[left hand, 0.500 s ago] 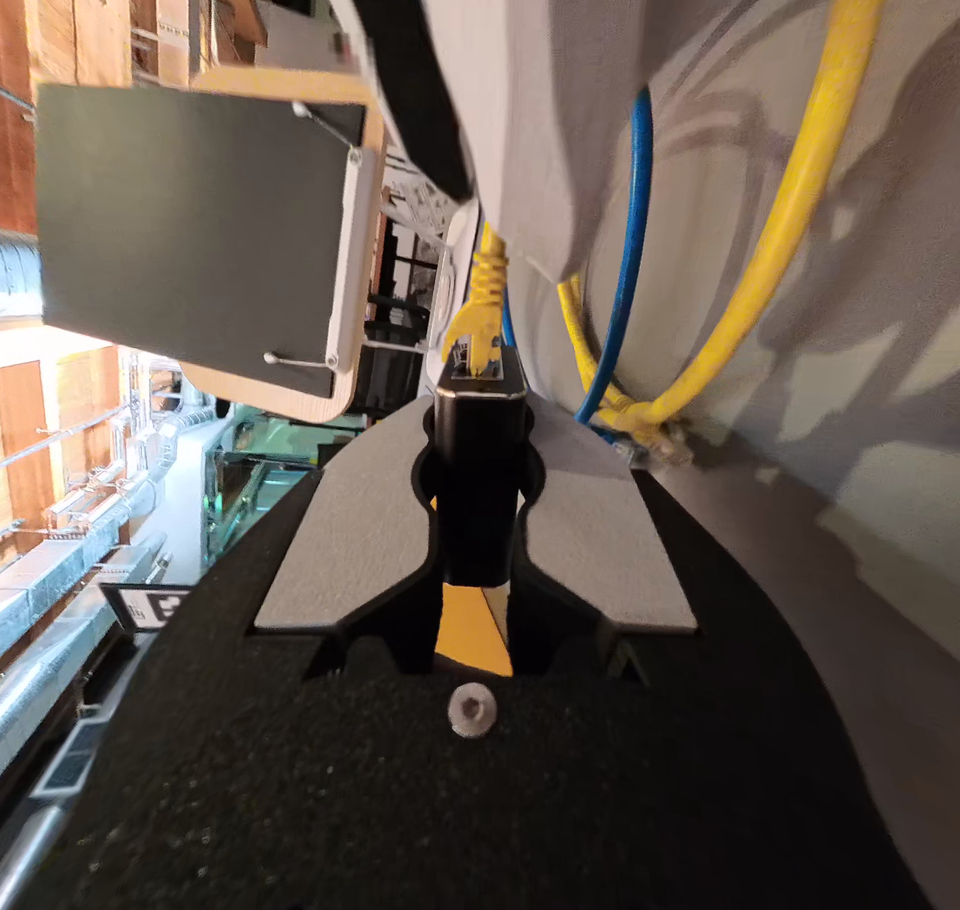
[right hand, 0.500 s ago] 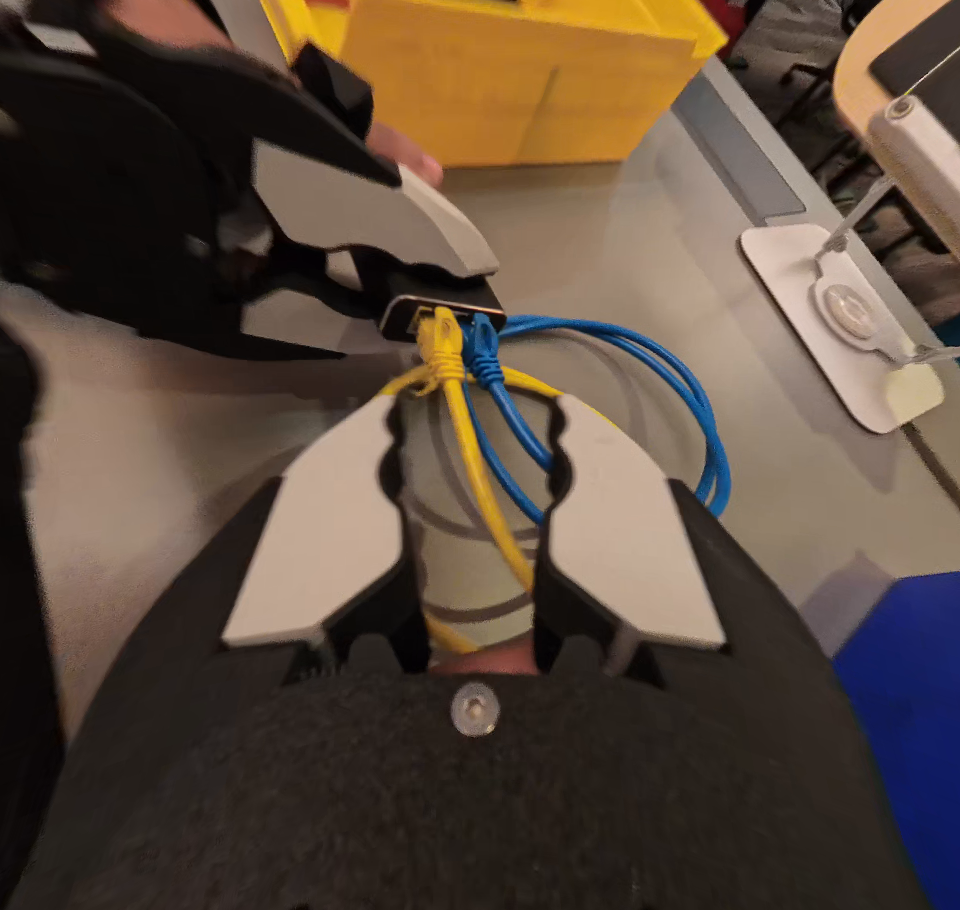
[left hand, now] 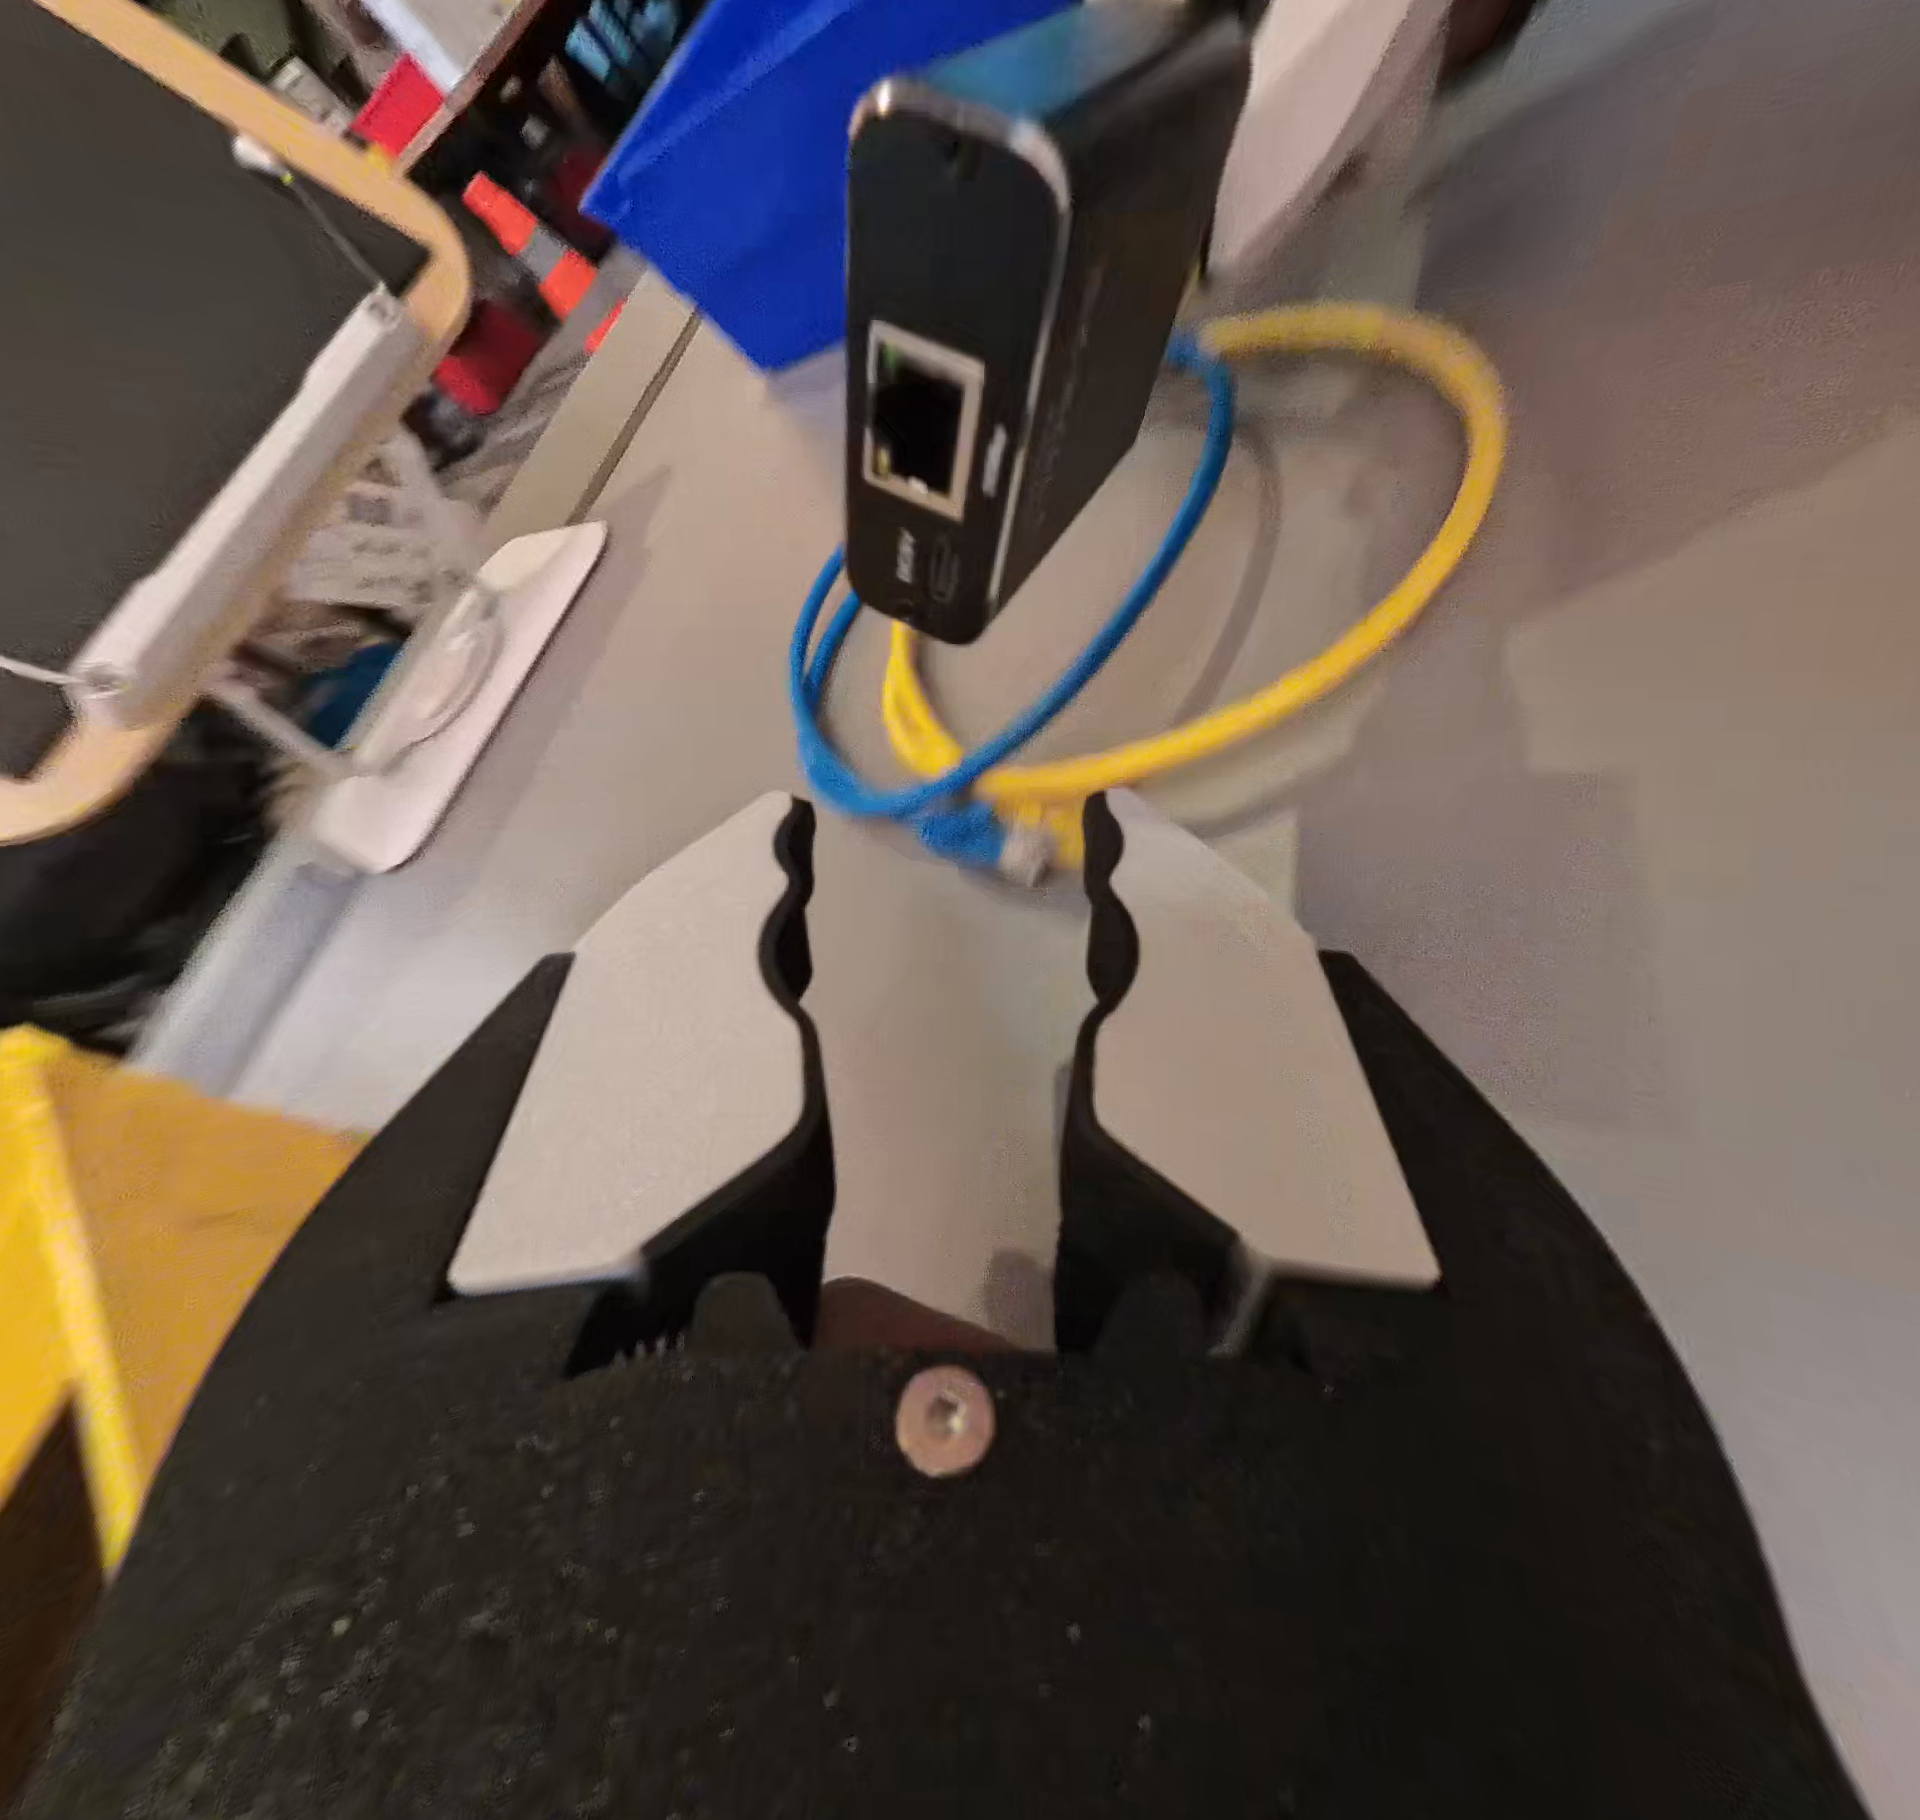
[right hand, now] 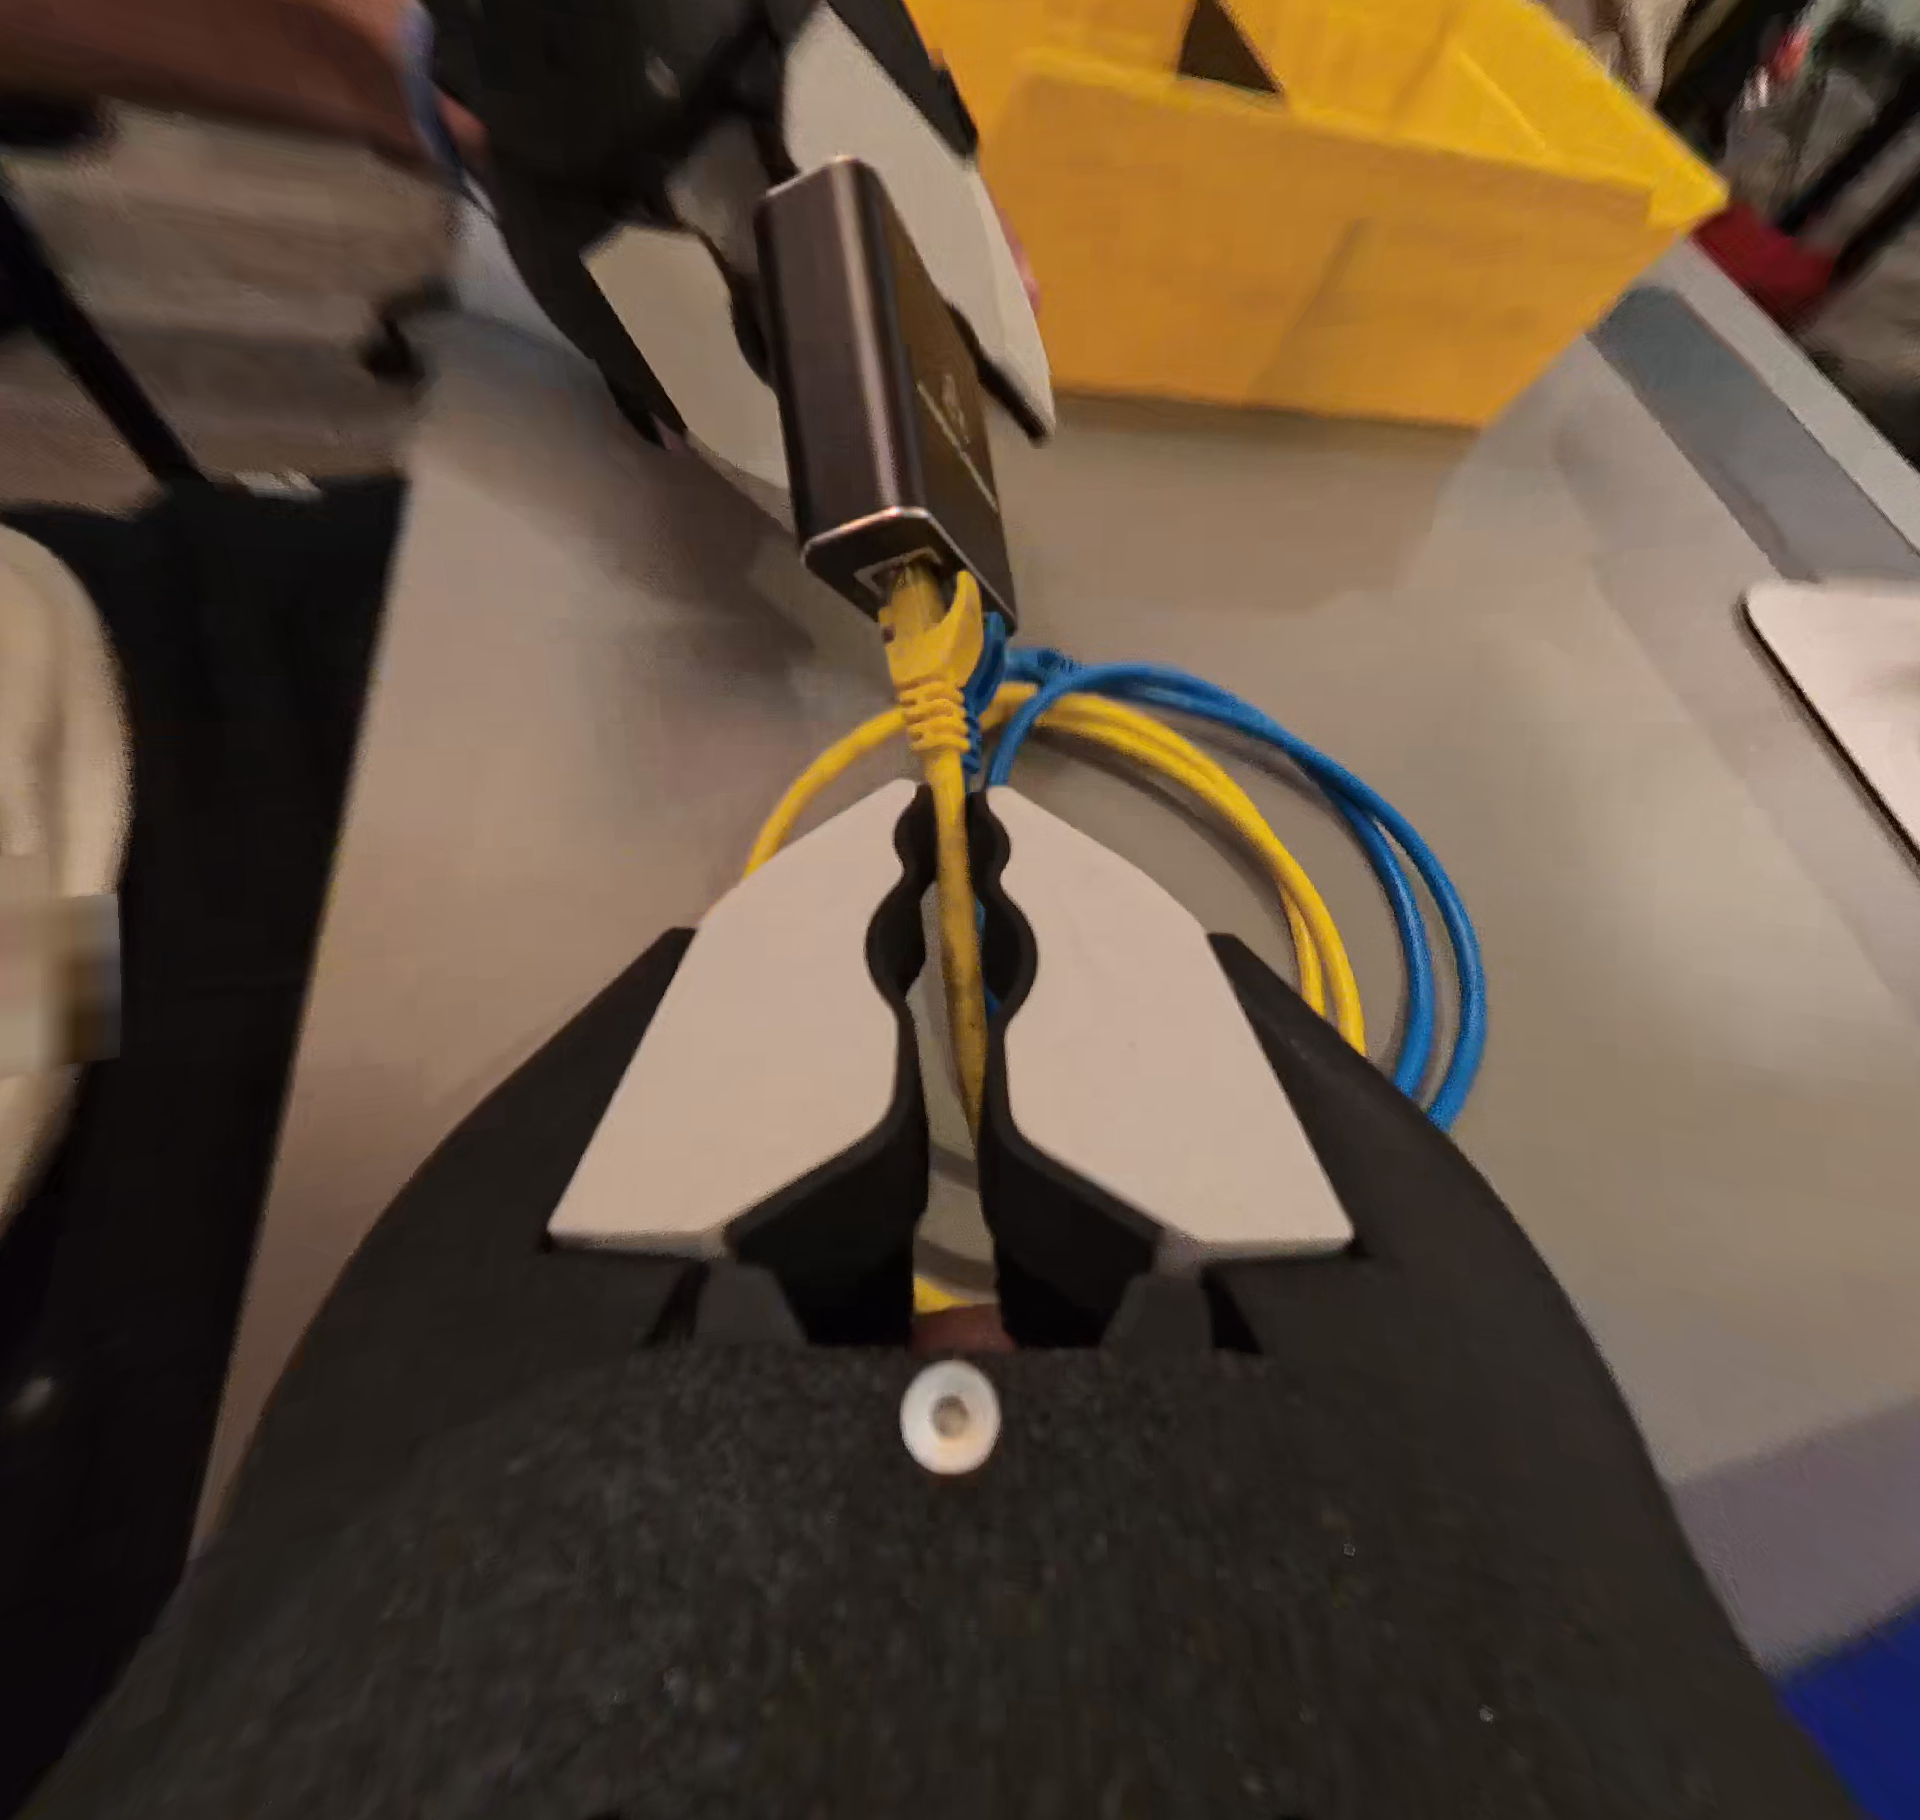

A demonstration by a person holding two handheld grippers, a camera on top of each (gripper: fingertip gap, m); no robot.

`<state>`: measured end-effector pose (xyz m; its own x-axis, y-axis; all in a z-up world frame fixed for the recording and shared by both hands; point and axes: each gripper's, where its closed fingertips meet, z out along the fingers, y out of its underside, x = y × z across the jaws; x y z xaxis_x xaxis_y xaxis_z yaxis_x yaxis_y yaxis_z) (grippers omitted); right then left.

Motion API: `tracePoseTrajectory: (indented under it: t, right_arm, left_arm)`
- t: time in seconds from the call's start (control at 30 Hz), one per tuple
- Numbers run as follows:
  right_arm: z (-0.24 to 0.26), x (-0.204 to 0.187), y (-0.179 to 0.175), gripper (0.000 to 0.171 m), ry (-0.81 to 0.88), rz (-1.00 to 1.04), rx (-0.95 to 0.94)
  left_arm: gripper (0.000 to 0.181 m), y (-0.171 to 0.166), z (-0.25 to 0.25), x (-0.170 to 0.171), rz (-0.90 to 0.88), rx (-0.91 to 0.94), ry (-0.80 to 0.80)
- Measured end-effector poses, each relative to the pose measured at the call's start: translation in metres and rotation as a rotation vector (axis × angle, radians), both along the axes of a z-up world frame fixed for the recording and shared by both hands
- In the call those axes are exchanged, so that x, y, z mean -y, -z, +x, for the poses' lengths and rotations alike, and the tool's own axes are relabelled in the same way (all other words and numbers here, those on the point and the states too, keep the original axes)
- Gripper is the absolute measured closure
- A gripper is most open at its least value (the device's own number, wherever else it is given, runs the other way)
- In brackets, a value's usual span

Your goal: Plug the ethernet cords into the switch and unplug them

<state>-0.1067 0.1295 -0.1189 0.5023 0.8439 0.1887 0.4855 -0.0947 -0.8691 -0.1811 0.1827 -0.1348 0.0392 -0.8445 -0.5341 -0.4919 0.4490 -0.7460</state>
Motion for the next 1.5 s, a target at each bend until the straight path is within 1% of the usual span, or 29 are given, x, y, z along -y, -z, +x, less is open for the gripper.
tracePoseTrajectory:
  t: [0.1,0.17,0.23,0.27,0.33,0.4,0.43,0.47,0.53,0.6,0.67,0.7,0.77,0.8,0.83,0.9,0.93,1.0,1.07,1.13,1.2,1.23,1.33,1.5]
  right_arm:
    - [-0.012,0.008,-0.021,0.166,-0.098,0.029,-0.188]
    - [-0.019,0.014,-0.025,0.166,-0.154,-0.013,-0.253]
    - [-0.025,0.018,-0.023,0.166,-0.189,-0.041,-0.272]
    - [-0.028,0.018,-0.021,0.166,-0.196,-0.053,-0.274]
    - [-0.026,0.011,-0.022,0.165,-0.156,-0.048,-0.300]
    - [-0.019,0.000,-0.027,0.162,-0.087,-0.052,-0.343]
    - [-0.015,-0.006,-0.023,0.152,-0.037,-0.060,-0.307]
    - [-0.011,-0.009,-0.021,0.147,0.004,-0.053,-0.258]
    - [-0.010,-0.005,-0.032,0.130,0.025,0.002,-0.187]
    - [-0.021,0.008,-0.050,0.121,-0.011,0.056,-0.140]
    - [-0.034,0.017,-0.049,0.117,-0.031,0.069,0.000]
    - [-0.039,0.018,-0.044,0.116,-0.034,0.070,0.080]
    - [-0.048,0.018,-0.036,0.121,-0.030,0.089,0.198]
    - [-0.048,0.015,-0.033,0.128,-0.010,0.118,0.256]
    - [-0.043,0.011,-0.030,0.143,0.017,0.152,0.324]
    - [-0.036,0.011,-0.019,0.146,0.012,0.160,0.451]
    - [-0.034,0.010,-0.017,0.146,0.016,0.167,0.478]
    - [-0.033,0.007,-0.021,0.147,0.022,0.248,0.485]
    - [-0.028,0.002,-0.027,0.147,0.042,0.311,0.446]
    - [-0.020,-0.003,-0.028,0.147,0.073,0.339,0.413]
    - [-0.019,-0.003,-0.022,0.147,0.061,0.330,0.376]
    - [-0.020,-0.004,-0.023,0.147,0.068,0.348,0.354]
    - [-0.021,-0.008,-0.021,0.146,0.086,0.350,0.337]
    - [-0.018,-0.011,-0.006,0.145,0.100,0.344,0.451]
  left_arm:
    - [0.131,-0.023,0.014,0.031,-0.256,0.139,0.144]
    - [0.130,-0.044,0.020,0.049,-0.389,0.240,0.241]
    - [0.139,-0.060,0.023,0.059,-0.486,0.315,0.304]
    - [0.147,-0.064,0.024,0.062,-0.512,0.336,0.324]
    - [0.152,-0.065,0.025,0.063,-0.506,0.352,0.339]
    - [0.155,-0.057,0.026,0.056,-0.411,0.304,0.306]
    - [0.155,-0.055,0.027,0.054,-0.360,0.286,0.294]
    - [0.155,-0.053,0.028,0.052,-0.320,0.268,0.281]
    - [0.155,-0.047,0.030,0.050,-0.259,0.223,0.253]
    - [0.155,-0.038,0.033,0.048,-0.207,0.173,0.238]
    - [0.155,-0.032,0.037,0.050,-0.190,0.142,0.234]
    - [0.155,-0.030,0.039,0.050,-0.187,0.132,0.232]
    - [0.155,-0.027,0.044,0.052,-0.162,0.100,0.225]
    - [0.155,-0.024,0.045,0.052,-0.134,0.072,0.220]
    - [0.155,-0.020,0.046,0.053,-0.109,0.036,0.208]
    - [0.154,-0.012,0.047,0.051,-0.106,-0.032,0.157]
    - [0.153,-0.011,0.047,0.050,-0.122,-0.040,0.133]
    - [0.152,-0.014,0.047,0.048,-0.205,-0.003,0.099]
    - [0.153,-0.017,0.044,0.047,-0.352,0.052,0.091]
    - [0.155,-0.022,0.039,0.049,-0.492,0.118,0.100]
    - [0.153,-0.029,0.040,0.052,-0.586,0.178,0.110]
    - [0.152,-0.028,0.041,0.052,-0.600,0.178,0.101]
    - [0.153,-0.026,0.041,0.048,-0.566,0.171,0.070]
    - [0.150,-0.021,0.043,0.042,-0.520,0.150,0.040]
